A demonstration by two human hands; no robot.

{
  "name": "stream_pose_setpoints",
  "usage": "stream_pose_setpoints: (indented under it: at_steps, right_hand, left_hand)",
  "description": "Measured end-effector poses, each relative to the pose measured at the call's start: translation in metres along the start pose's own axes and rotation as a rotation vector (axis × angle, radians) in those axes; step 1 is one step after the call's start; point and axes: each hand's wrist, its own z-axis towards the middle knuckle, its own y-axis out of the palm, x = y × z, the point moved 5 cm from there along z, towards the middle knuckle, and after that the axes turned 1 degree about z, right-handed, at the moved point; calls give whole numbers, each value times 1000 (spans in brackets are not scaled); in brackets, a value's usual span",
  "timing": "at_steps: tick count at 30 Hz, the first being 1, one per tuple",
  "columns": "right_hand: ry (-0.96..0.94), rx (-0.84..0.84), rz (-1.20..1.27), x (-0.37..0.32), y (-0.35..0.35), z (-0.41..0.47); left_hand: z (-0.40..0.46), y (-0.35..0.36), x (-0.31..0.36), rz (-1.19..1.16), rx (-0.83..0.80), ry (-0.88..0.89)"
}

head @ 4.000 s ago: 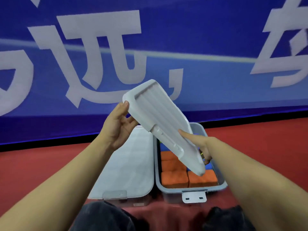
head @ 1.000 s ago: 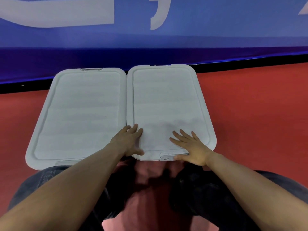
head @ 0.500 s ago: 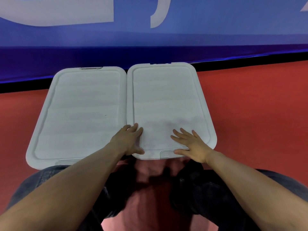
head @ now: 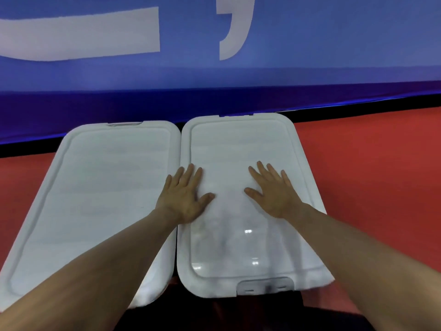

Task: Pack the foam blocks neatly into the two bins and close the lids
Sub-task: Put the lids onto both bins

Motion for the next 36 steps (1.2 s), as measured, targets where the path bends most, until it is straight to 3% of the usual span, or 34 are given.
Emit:
stream_pose_setpoints:
  at_steps: [8,15,27,33,36]
  right_hand:
    - [13,31,-82,-1,-39,164]
    - [34,136,-172,1,-55,256]
    - [45,108,-230,-2,-63,273]
    - [-16,448,-66,-4,-61,260]
    - [-50,512,-16,-8,-62,254]
  left_hand:
    - [101,-14,-34,77,168,-68]
    - [114,-8,-41,40,219,-72]
    - [118,-6,-44,28,220,-66]
    - [118,-7,-44,26,228,-69]
    - [118,-7,-44,27,224,-73]
